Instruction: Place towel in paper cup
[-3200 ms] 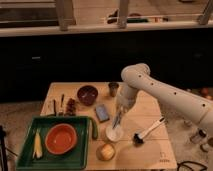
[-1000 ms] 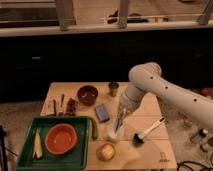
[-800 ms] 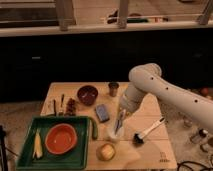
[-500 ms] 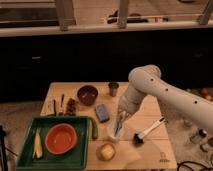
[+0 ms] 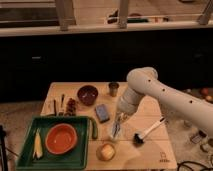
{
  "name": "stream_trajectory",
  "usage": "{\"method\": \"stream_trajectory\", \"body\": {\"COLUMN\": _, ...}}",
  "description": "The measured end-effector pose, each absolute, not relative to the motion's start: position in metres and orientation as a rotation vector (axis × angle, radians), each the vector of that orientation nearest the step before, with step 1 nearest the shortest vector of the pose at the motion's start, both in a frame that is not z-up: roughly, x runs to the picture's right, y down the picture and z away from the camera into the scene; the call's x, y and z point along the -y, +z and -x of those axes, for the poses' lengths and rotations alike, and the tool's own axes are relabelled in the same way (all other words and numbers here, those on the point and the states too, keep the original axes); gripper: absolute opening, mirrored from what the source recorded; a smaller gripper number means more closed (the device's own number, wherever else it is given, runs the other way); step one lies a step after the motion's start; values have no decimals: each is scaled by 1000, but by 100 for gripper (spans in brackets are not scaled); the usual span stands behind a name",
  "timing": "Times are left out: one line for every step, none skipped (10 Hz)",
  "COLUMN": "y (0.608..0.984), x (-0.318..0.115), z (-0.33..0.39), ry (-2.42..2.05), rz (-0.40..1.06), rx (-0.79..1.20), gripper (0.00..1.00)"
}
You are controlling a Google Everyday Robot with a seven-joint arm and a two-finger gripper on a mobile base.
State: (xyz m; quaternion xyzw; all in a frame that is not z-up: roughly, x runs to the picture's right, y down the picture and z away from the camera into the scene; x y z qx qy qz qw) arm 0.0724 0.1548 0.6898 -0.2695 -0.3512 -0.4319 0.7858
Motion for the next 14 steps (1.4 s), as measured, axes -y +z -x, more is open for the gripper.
{"method": "stream_trajectory", "body": {"y": 692, "x": -157, "z": -73, "ry": -928, "rz": 585, "rx": 763, "gripper": 41}}
{"method": "stream_trajectory", "body": {"y": 694, "x": -158, "z": -72, "ry": -928, "rz": 586, "rx": 770, "gripper": 52}}
{"method": "stream_trajectory", "body": {"y": 696, "x": -159, "z": -72, "ry": -927, "rz": 587, "rx": 776, "gripper": 62}}
{"method": "stream_trajectory", "body": {"y": 697, "x": -160, "z": -73, "ry": -925, "rz": 588, "rx": 780, "gripper": 70}}
{"method": "stream_trajectory", "body": {"y": 698, "x": -162, "z": -73, "ry": -922, "rz": 589, "rx": 785, "gripper": 78}}
{"method": "stream_trajectory", "body": {"y": 698, "x": -162, "z": -73, "ry": -921, "rz": 589, "rx": 788, "gripper": 80}}
{"method": "stream_trajectory", "body": {"y": 698, "x": -163, "z": -74, "ry": -918, "rz": 590, "rx": 789, "gripper": 80}}
{"method": "stream_trajectory", "body": {"y": 698, "x": -164, "z": -75, "ry": -917, "rz": 590, "rx": 789, "gripper": 80}}
{"method": "stream_trajectory", "body": {"y": 697, "x": -164, "z": -75, "ry": -916, "rz": 590, "rx": 790, "gripper": 80}}
{"method": "stream_trajectory", "body": {"y": 697, "x": -164, "z": -75, "ry": -916, "rz": 589, "rx": 790, "gripper": 80}}
{"method": "stream_trajectory", "body": {"y": 696, "x": -163, "z": -75, "ry": -916, "rz": 585, "rx": 789, "gripper": 80}}
{"method": "stream_trajectory", "body": {"y": 696, "x": -162, "z": -76, "ry": -918, "rz": 582, "rx": 788, "gripper": 80}}
{"method": "stream_trajectory", "body": {"y": 695, "x": -161, "z": -75, "ry": -920, "rz": 579, "rx": 789, "gripper": 80}}
{"method": "stream_trajectory", "body": {"y": 695, "x": -160, "z": -75, "ry": -922, "rz": 576, "rx": 789, "gripper": 80}}
